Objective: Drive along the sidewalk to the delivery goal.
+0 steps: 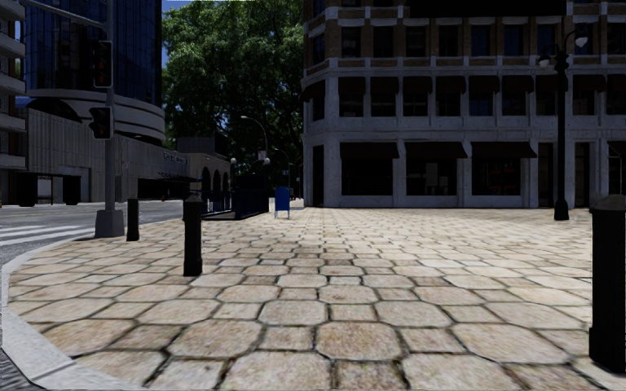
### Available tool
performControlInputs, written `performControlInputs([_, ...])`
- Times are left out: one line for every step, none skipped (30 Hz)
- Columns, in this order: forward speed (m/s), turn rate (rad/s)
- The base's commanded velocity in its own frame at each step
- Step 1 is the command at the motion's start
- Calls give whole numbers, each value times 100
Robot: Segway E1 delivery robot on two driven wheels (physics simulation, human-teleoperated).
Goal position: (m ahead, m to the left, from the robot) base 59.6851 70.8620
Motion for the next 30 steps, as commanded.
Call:
performControlInputs([200,0])
performControlInputs([200,0])
performControlInputs([200,0])
performControlInputs([200,0])
performControlInputs([200,0])
performControlInputs([200,0])
performControlInputs([200,0])
performControlInputs([200,0])
performControlInputs([200,0])
performControlInputs([200,0])
performControlInputs([200,0])
performControlInputs([195,0])
performControlInputs([185,0])
performControlInputs([185,0])
performControlInputs([178,0])
performControlInputs([163,0])
performControlInputs([129,0])
performControlInputs([129,0])
performControlInputs([95,0])
performControlInputs([81,0])
performControlInputs([81,0])
performControlInputs([76,0])
performControlInputs([75,0])
performControlInputs([75,7])
performControlInputs([75,7])
performControlInputs([75,19])
performControlInputs([75,27])
performControlInputs([75,30])
performControlInputs([75,30])
performControlInputs([75,30])
